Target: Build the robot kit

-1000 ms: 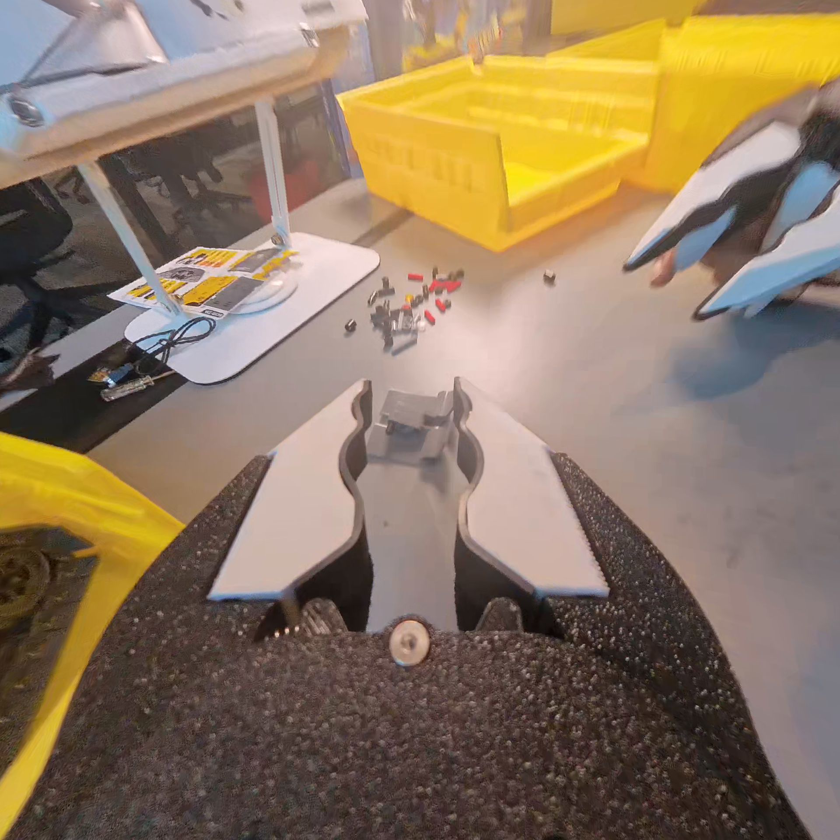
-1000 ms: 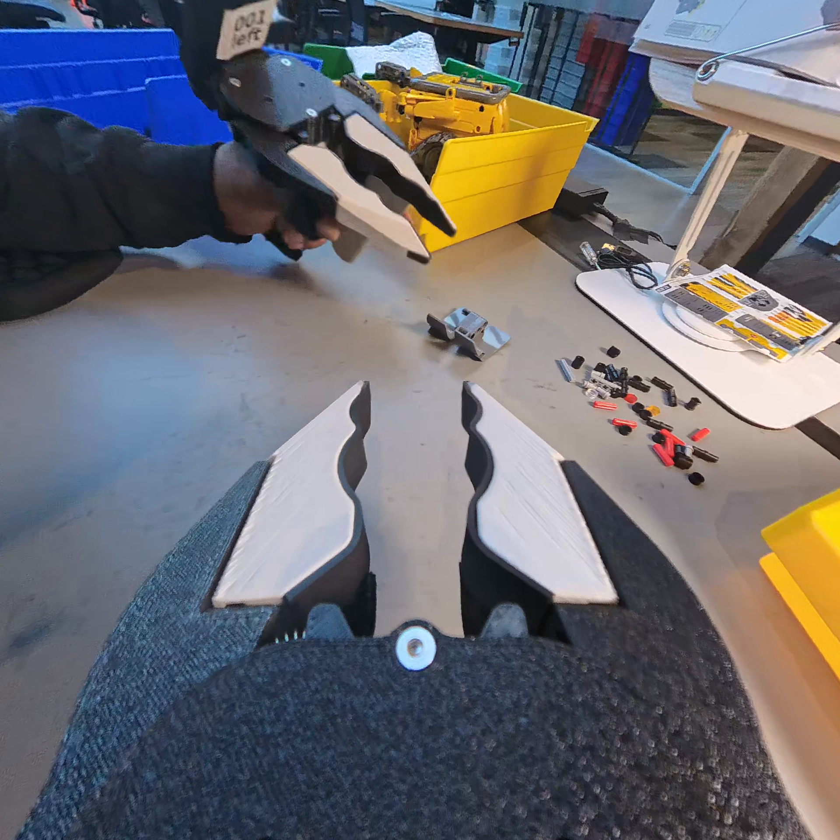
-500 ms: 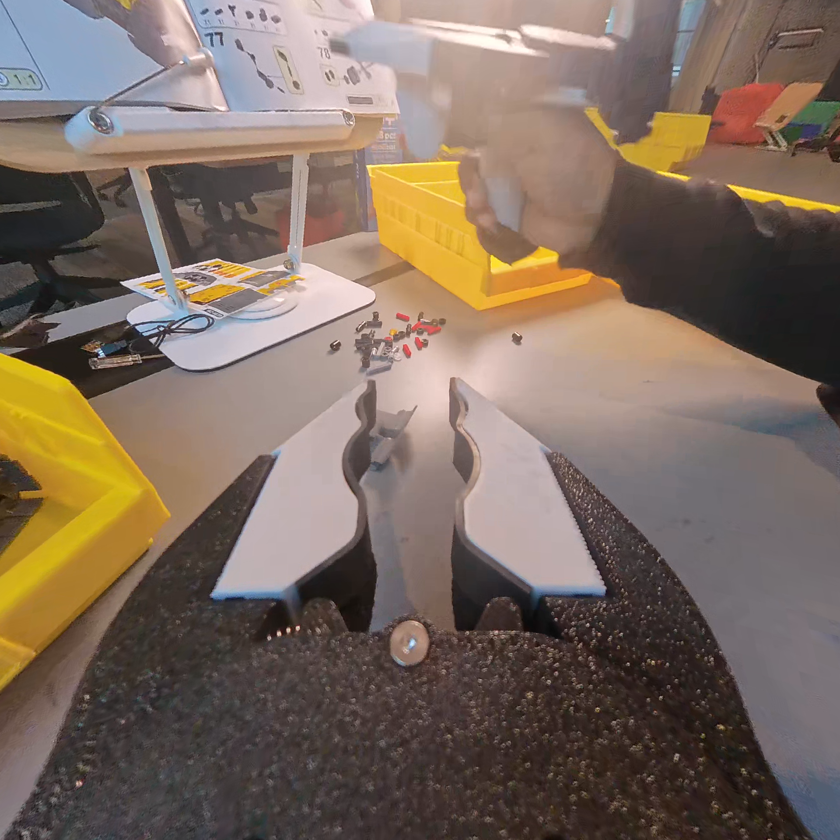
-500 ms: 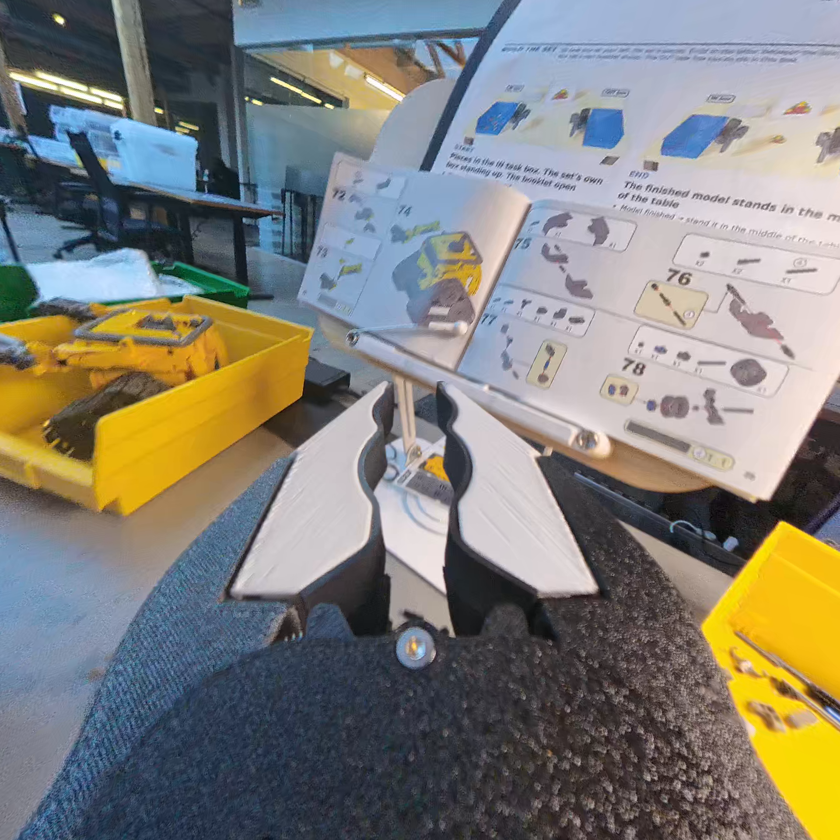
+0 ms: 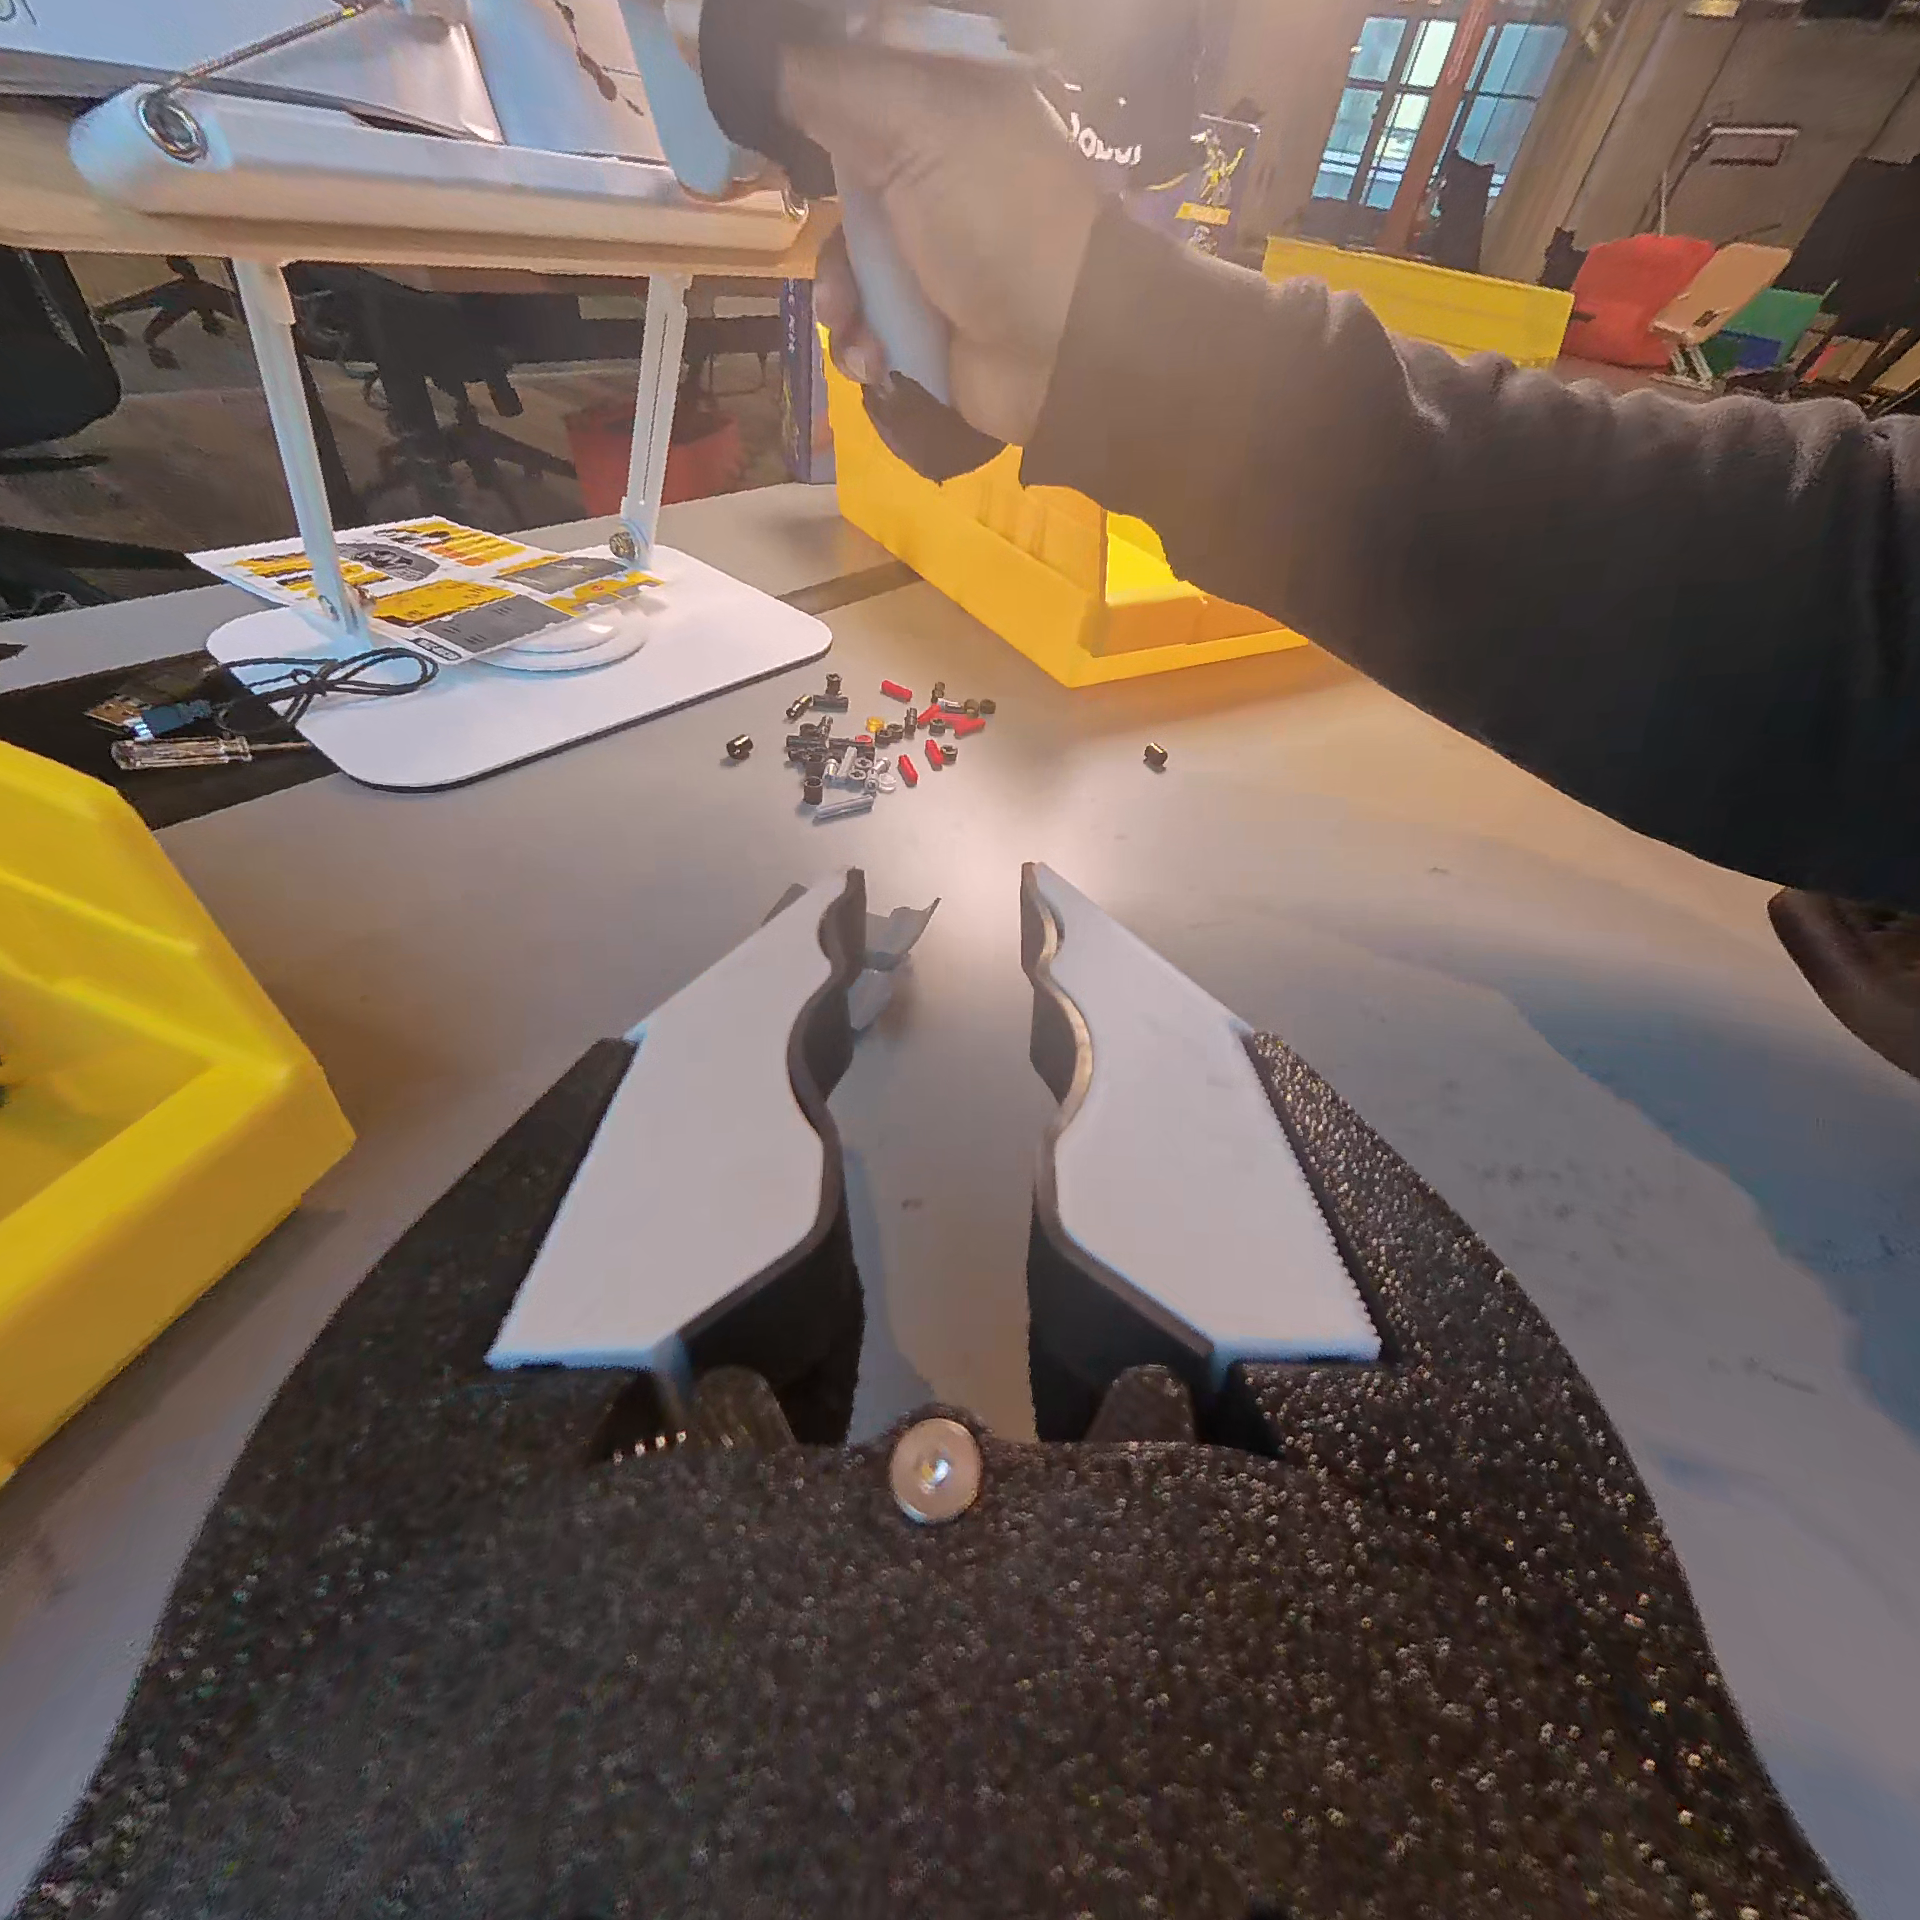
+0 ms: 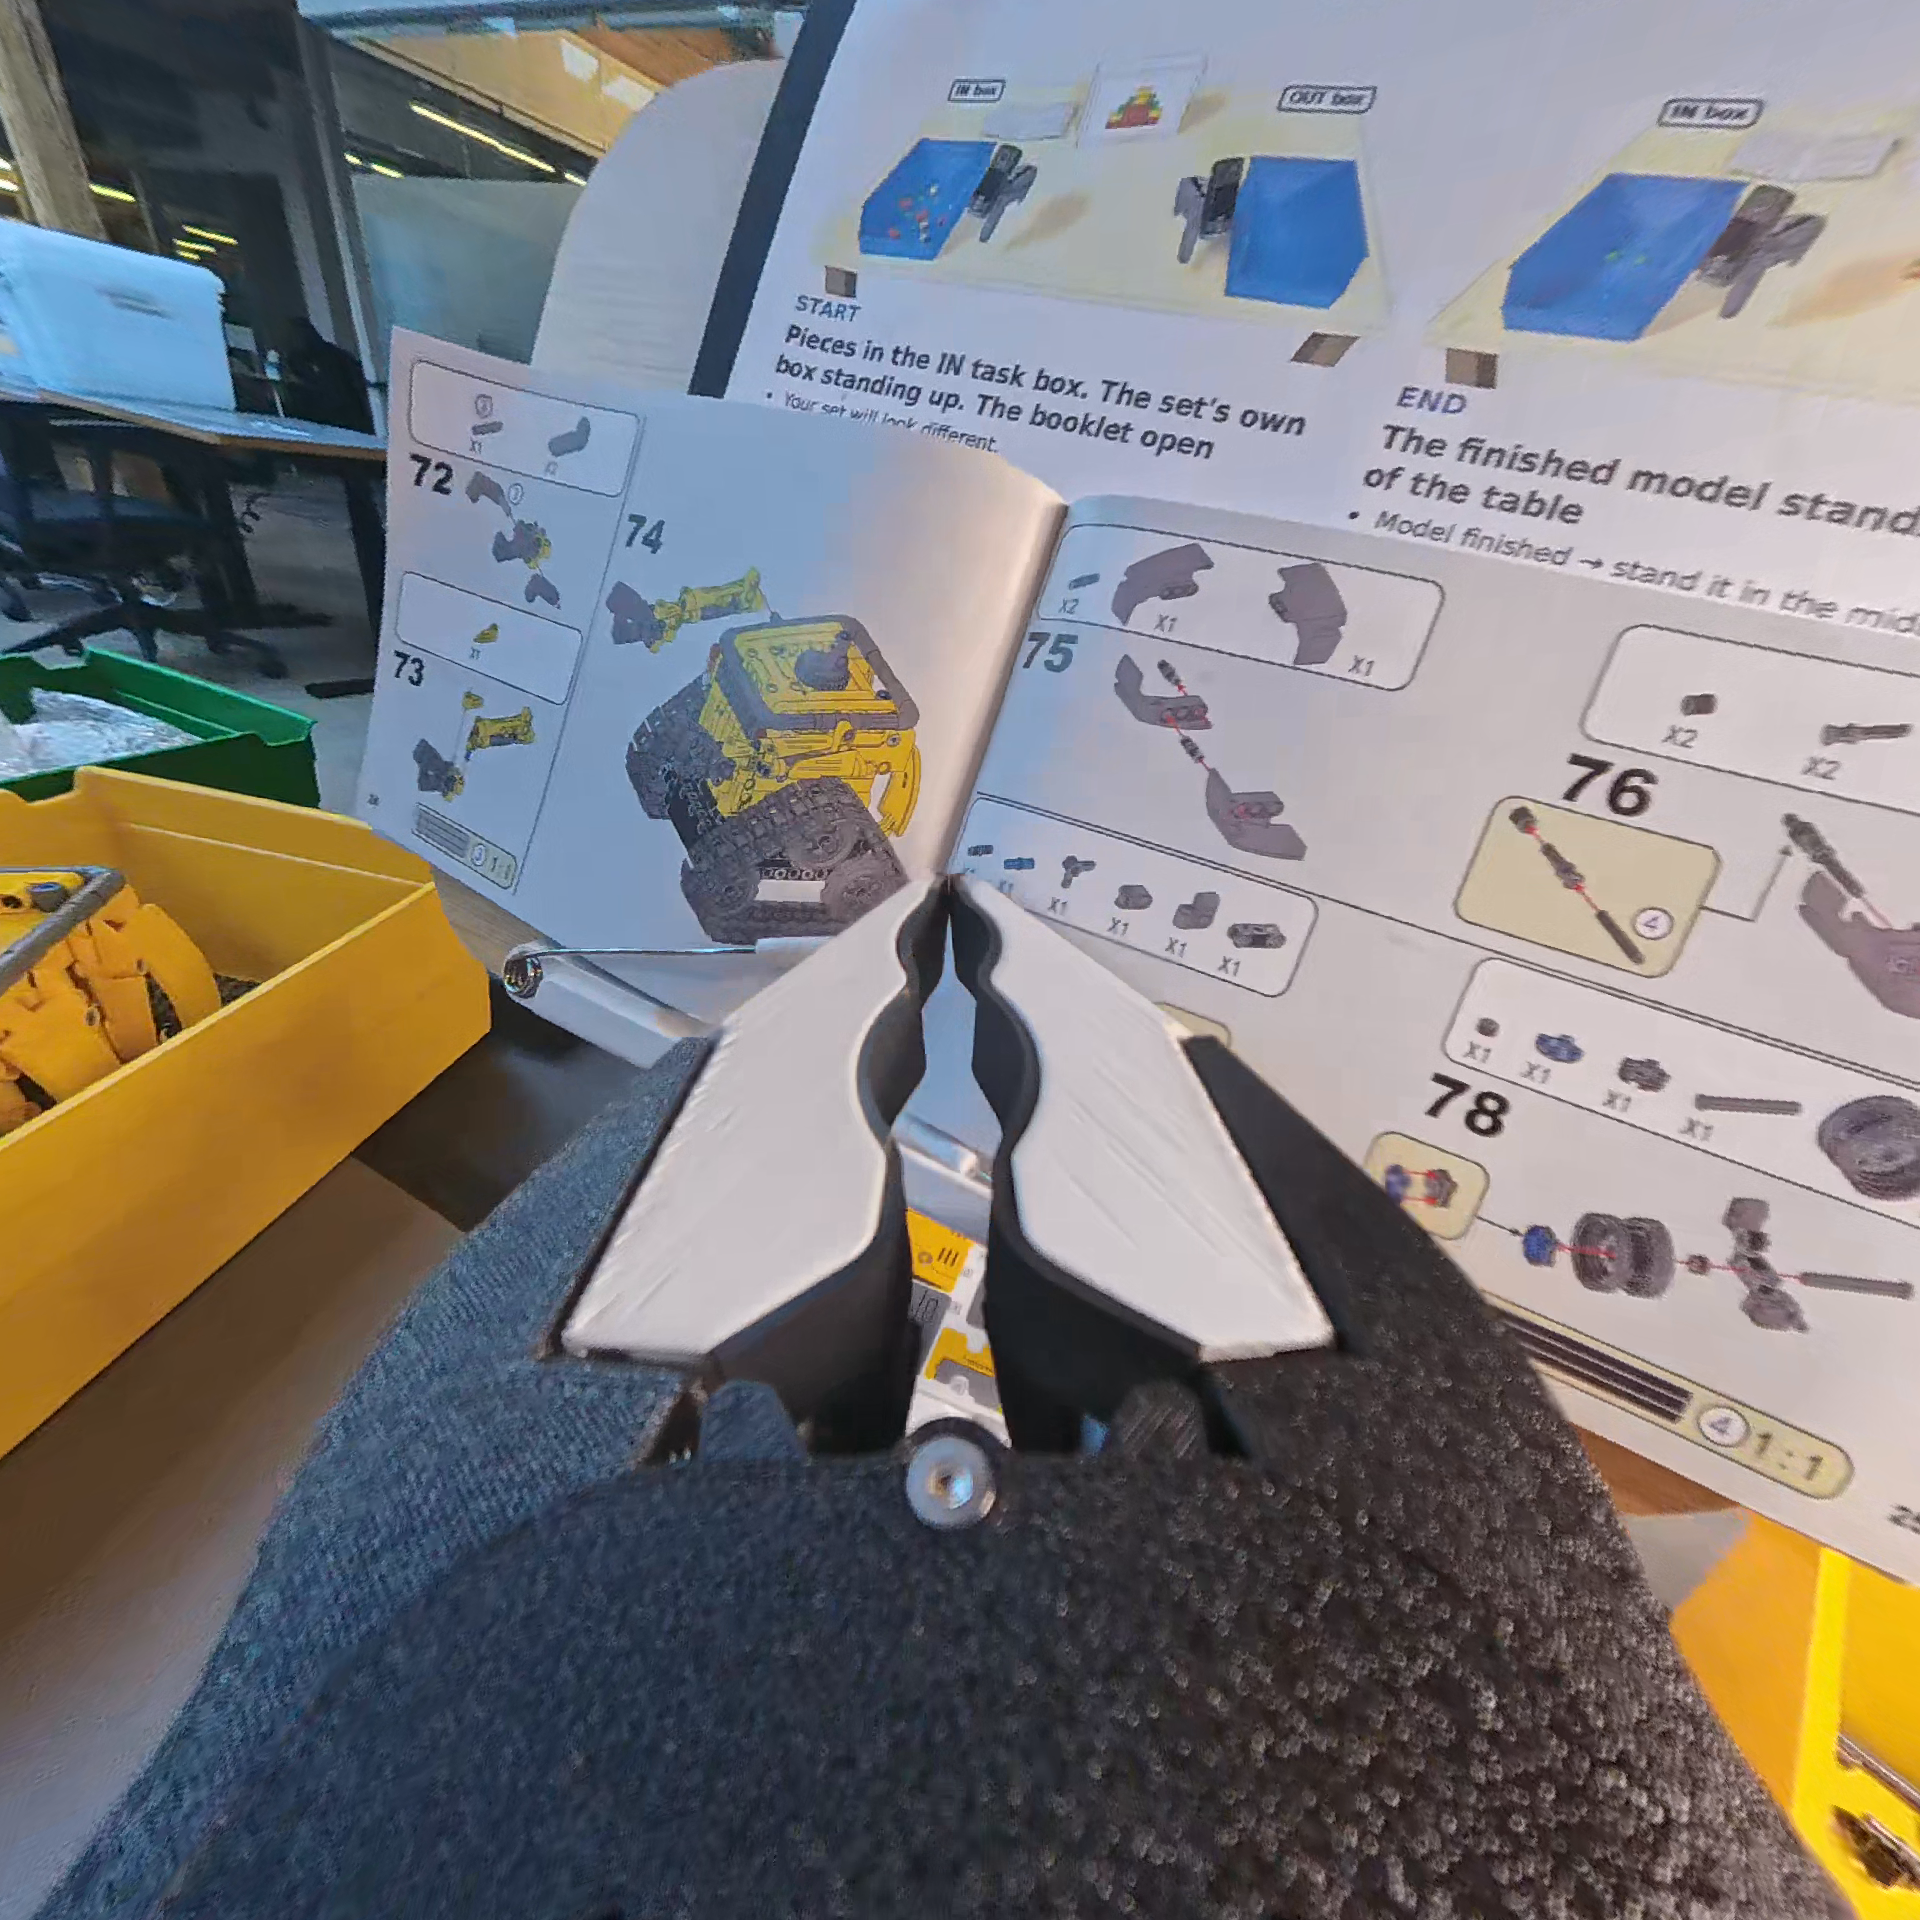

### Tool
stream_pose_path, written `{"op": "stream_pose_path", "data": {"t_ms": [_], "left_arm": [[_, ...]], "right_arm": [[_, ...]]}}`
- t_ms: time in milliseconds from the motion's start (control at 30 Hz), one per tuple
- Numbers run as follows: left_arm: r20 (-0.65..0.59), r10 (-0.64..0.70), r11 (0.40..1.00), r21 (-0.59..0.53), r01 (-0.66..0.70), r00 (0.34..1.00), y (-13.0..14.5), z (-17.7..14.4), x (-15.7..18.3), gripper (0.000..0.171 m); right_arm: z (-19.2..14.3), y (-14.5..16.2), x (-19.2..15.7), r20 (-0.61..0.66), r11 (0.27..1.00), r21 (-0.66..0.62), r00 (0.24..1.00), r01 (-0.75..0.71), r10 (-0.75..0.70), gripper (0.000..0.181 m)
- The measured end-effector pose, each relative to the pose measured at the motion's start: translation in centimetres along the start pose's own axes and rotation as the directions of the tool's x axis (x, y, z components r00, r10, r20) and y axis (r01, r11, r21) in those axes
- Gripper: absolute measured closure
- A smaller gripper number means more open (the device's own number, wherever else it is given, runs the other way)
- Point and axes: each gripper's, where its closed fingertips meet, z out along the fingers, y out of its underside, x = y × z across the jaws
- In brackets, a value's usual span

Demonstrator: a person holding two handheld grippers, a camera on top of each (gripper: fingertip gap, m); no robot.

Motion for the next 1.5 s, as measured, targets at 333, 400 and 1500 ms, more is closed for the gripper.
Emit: {"op": "stream_pose_path", "data": {"t_ms": [333, 400, 1500], "left_arm": [[-0.001, -0.019, 1.0, -0.002, 0.019, 1.0, 0.0, -0.1, -0.1, 0.143], [-0.008, -0.014, 1.0, -0.008, 0.014, 1.0, 0.1, 0.0, 0.1, 0.143], [-0.047, 0.075, 0.994, -0.08, -0.079, 0.996, 1.2, 0.5, 1.7, 0.143]], "right_arm": [[-4.8, 3.5, -4.1, 0.318, 0.983, -0.182, 0.945, -0.015, 0.073, 0.165], [-7.4, 6.8, -5.7, 0.401, 0.947, -0.312, 0.914, 0.083, 0.052, 0.164], [-12.1, 21.0, -5.3, 0.281, 0.62, -0.773, 0.95, 0.139, 0.137, 0.175]]}}
